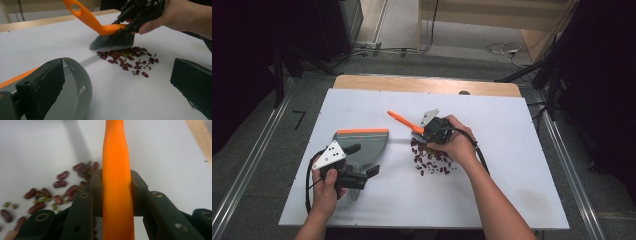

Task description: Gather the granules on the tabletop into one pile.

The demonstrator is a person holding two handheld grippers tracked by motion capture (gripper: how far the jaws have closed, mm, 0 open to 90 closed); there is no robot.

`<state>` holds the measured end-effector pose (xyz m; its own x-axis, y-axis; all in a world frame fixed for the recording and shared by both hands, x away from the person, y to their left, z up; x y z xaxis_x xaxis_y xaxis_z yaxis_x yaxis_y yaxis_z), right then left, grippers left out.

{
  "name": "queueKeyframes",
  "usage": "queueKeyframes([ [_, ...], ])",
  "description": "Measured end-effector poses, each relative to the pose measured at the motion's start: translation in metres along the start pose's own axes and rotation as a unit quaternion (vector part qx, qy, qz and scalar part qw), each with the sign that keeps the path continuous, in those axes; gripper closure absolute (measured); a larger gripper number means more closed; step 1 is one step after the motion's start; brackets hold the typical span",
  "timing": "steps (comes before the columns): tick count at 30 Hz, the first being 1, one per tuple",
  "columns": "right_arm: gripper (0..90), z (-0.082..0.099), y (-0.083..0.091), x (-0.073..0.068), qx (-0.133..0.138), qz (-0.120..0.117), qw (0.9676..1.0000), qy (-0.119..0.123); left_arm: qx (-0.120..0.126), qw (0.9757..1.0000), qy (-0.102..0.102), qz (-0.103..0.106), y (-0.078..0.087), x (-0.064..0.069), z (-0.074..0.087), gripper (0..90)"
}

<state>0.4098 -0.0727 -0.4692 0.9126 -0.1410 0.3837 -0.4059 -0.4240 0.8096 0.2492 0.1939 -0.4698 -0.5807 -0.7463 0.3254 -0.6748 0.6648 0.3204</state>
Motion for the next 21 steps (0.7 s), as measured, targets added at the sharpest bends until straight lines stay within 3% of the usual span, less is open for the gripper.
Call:
queueKeyframes([
  [2, 68.5, 0.000, 0.002, -0.005, 0.000, -0.008, 0.9999, 0.013, 0.005, 1.0000, 0.002, 0.000, 0.001, -0.001, 0.000, 0.0],
  [5, 68.6, -0.001, 0.009, -0.008, 0.003, -0.024, 0.9996, 0.014, 0.005, 1.0000, 0.004, 0.000, 0.001, -0.001, -0.001, 0.0],
  [10, 68.6, -0.002, 0.017, -0.003, 0.011, 0.004, 0.9999, 0.006, 0.004, 1.0000, 0.001, 0.002, 0.000, 0.002, -0.001, 0.0],
  [16, 68.6, 0.000, 0.005, 0.001, -0.011, 0.033, 0.9994, 0.006, 0.003, 1.0000, 0.000, 0.002, 0.000, 0.001, 0.000, 0.0],
  [18, 68.6, 0.000, 0.001, 0.001, -0.009, 0.036, 0.9993, 0.001, 0.004, 1.0000, 0.001, 0.001, 0.000, 0.001, 0.000, 0.0],
  [21, 68.6, -0.003, -0.001, 0.000, -0.002, 0.023, 0.9997, -0.005, 0.003, 1.0000, 0.002, 0.001, 0.000, 0.000, 0.000, 0.0],
])
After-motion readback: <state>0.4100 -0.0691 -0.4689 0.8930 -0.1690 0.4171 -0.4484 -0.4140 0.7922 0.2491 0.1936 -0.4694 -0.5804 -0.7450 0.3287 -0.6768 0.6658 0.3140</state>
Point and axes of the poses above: each handheld gripper's, and its own axes: y roughly backward along the jaws, z roughly out of its underside, x roughly to its right, the point moved 2 cm from there along -y, roughly forward along the jaws, and after that the axes turned 11 degrees about y, right-handed, at the moved point
